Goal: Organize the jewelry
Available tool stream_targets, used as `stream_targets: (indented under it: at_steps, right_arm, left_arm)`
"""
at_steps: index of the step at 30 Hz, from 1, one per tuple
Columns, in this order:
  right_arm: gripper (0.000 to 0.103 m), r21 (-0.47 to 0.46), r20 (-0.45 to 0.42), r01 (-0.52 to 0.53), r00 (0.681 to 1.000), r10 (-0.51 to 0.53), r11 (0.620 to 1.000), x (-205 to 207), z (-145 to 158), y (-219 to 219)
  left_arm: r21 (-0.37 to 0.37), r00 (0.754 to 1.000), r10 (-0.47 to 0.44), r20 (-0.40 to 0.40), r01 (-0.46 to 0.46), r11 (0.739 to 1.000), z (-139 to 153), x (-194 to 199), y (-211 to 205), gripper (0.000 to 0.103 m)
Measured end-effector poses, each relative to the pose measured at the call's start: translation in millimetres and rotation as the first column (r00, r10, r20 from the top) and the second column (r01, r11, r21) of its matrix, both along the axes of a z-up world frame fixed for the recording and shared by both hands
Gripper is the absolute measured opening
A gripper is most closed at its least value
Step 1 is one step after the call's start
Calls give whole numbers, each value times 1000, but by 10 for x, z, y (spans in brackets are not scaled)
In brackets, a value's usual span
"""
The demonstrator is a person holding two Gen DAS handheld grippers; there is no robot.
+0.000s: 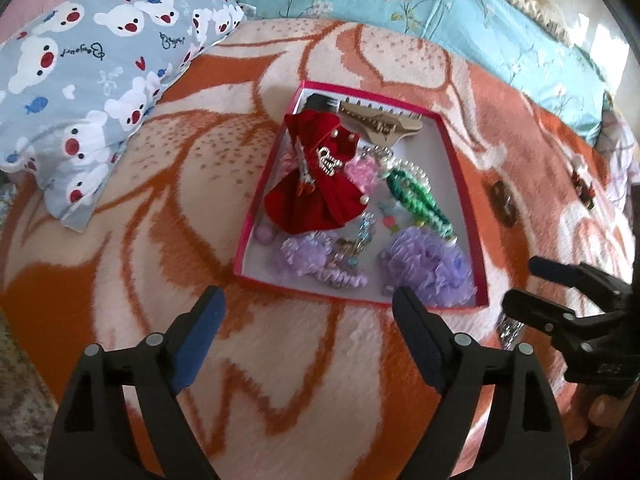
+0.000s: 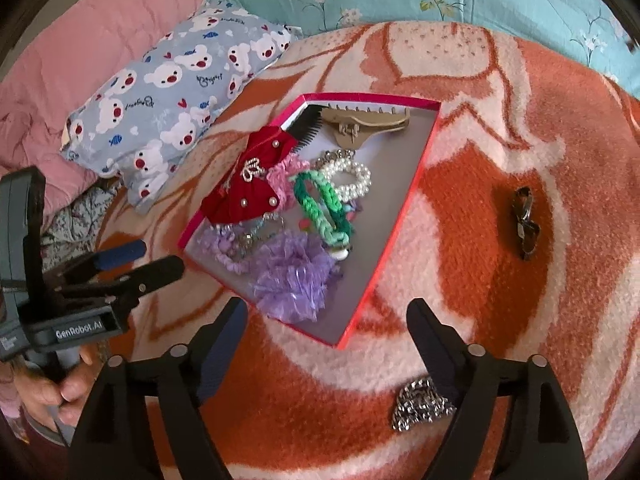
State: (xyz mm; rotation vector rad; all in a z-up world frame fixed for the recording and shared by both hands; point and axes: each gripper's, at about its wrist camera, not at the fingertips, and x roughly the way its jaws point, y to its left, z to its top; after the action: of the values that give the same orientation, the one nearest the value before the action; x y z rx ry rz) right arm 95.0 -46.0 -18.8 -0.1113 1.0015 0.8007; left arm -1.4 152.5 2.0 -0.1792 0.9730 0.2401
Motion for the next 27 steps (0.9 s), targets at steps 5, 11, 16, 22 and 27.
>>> stream_targets:
  at_steps: [5,11,16,22,27]
  right_arm:
    - [94,-39,27,-32,999,33,999,-109,34,-9]
    - [98,-48,45,-44,998,46,998,-190,151,-28]
    - [99,-37,53,-48,997,50,998,-221,297,-53]
    - [102,-32,74,-52,996,54,998,-238,381,-64]
    - [102,-51,54,-28,998,31,998,-172,269,-68]
  left_arm:
    - [75,999,5,-32,-3,997,24,-83,-36,86]
    - [121,999,-1,-37,5,993,138,-170,-77,87]
    - [154,1000,-14,-15,16,988,310,-208,-140,94]
    - [206,1000,-21,-16,24,978,337,-175,-194,103]
    - [182,998,5,-56,5,983,200,-97,-126,103]
